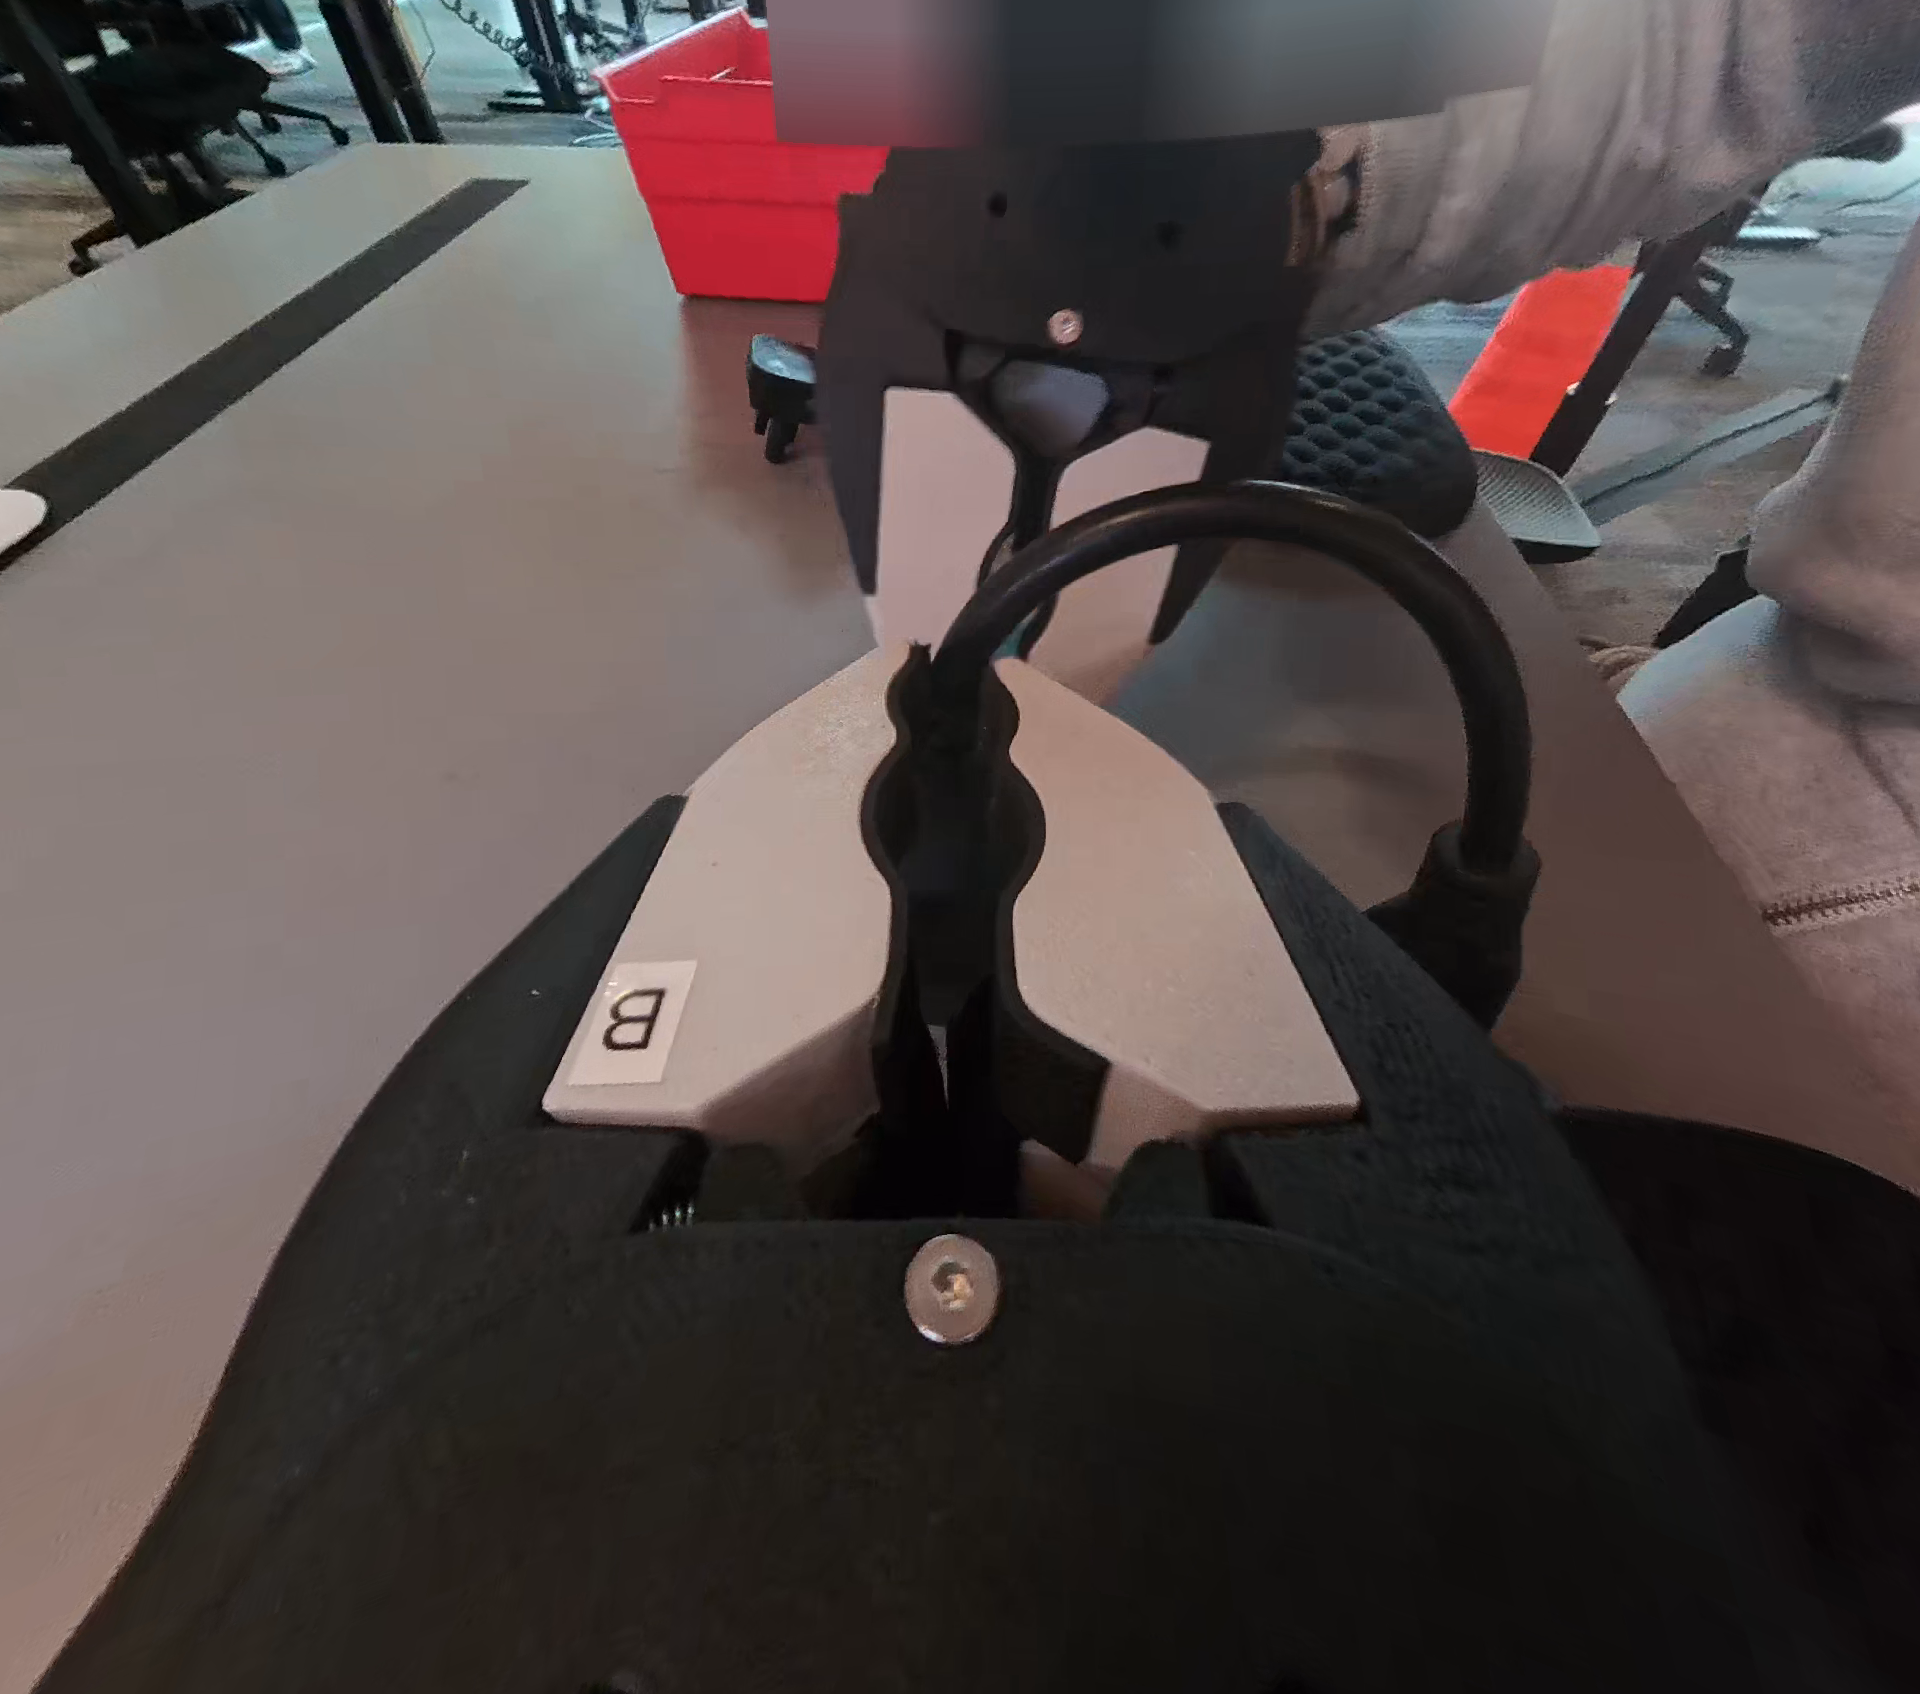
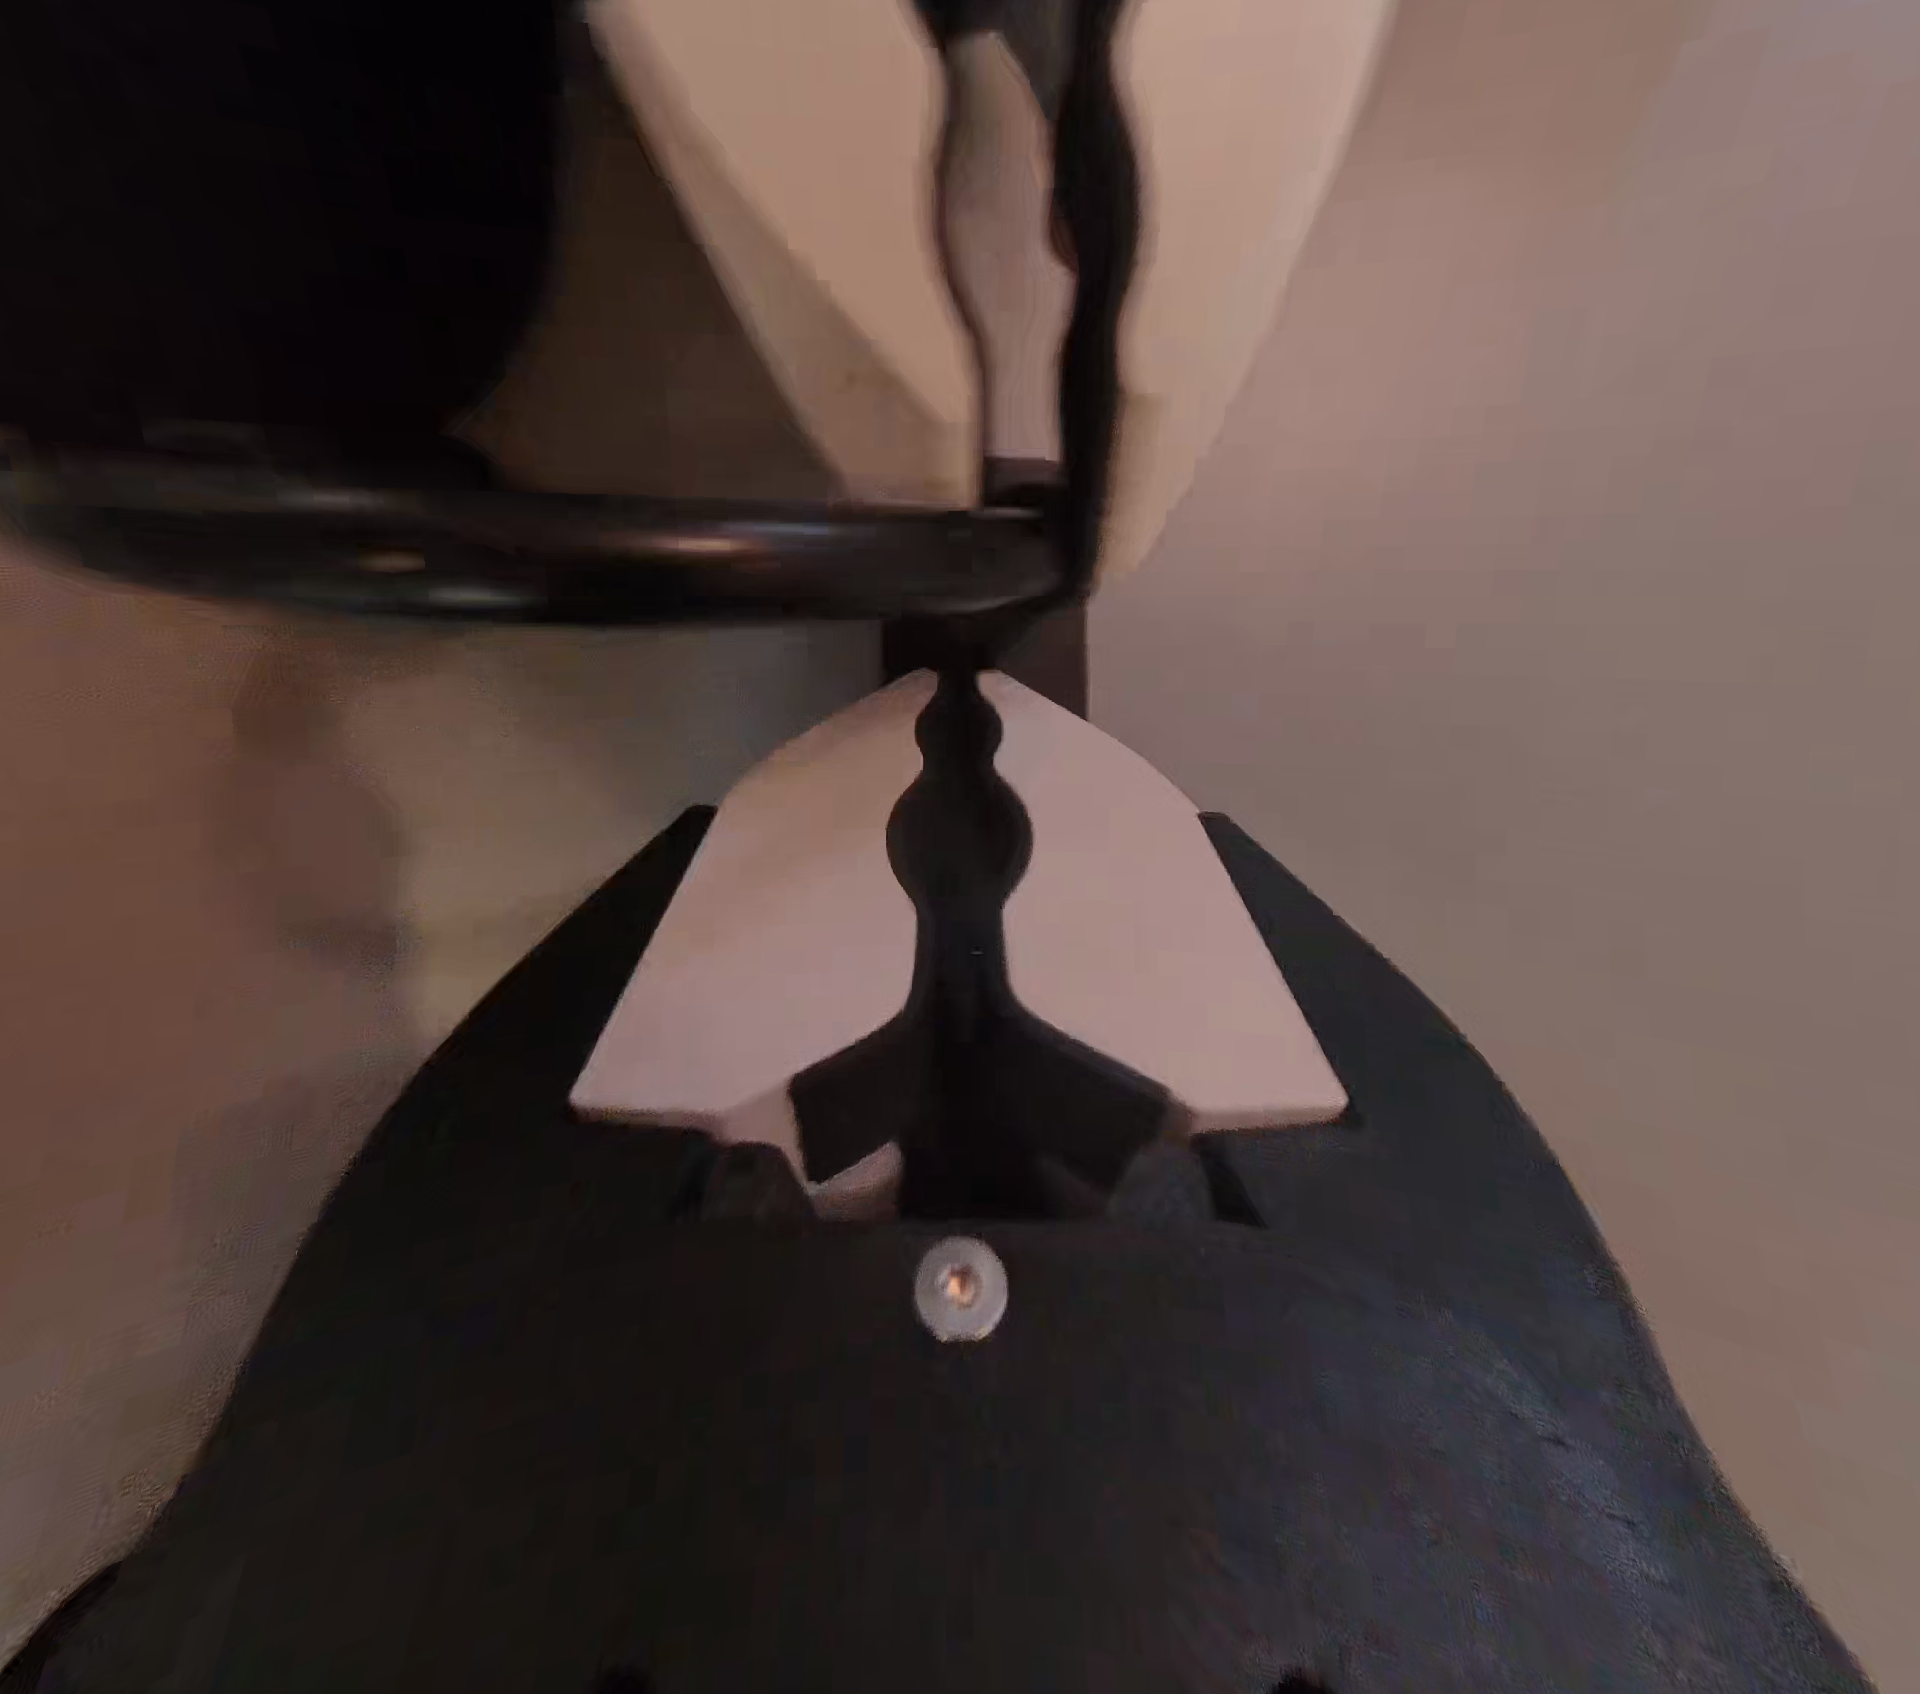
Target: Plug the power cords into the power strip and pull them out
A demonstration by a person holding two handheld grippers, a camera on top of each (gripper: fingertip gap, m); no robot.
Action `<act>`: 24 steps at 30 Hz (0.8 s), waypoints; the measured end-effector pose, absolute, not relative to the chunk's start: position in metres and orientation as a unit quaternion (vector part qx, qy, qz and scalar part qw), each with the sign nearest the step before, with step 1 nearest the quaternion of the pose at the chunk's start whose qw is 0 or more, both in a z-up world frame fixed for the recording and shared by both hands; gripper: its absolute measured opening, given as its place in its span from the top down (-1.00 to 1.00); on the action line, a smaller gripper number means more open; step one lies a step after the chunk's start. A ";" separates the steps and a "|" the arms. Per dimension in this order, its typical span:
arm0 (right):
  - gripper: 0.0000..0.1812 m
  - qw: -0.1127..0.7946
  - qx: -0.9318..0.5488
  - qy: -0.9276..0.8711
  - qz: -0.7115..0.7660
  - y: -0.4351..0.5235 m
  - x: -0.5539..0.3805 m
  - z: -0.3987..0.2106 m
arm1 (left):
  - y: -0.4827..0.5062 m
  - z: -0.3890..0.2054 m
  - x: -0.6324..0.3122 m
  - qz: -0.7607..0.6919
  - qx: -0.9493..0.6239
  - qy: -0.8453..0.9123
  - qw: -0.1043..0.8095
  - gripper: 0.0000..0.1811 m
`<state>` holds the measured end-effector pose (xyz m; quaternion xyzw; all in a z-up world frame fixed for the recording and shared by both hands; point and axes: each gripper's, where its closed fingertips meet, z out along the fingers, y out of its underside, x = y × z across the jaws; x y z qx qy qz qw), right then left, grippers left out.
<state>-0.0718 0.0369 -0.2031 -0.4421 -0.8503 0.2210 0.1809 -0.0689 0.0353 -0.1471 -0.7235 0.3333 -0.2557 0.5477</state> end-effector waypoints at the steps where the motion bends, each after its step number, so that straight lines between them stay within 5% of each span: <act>1: 0.95 0.191 -0.451 -0.838 0.240 0.038 -0.071 -0.195 | 0.036 -0.147 -0.069 -0.257 -0.726 0.332 0.545 0.87; 3: 0.74 0.219 -0.465 -0.809 0.286 0.046 -0.067 -0.172 | 0.035 -0.146 -0.069 -0.262 -0.728 0.330 0.540 0.88; 8: 0.57 0.219 -0.477 -0.790 0.319 0.062 -0.034 -0.148 | 0.036 -0.145 -0.070 -0.201 -0.717 0.354 0.566 0.88; 15: 0.50 0.211 -0.486 -0.787 0.315 0.057 -0.024 -0.185 | 0.037 -0.151 -0.072 -0.203 -0.736 0.350 0.543 0.46; 21: 0.41 0.219 -0.500 -0.786 0.291 0.072 -0.025 -0.199 | 0.048 -0.147 -0.069 -0.214 -0.728 0.349 0.550 0.53; 24: 0.31 0.213 -0.500 -0.788 0.289 0.073 -0.029 -0.205 | 0.049 -0.156 -0.067 -0.225 -0.738 0.360 0.525 0.81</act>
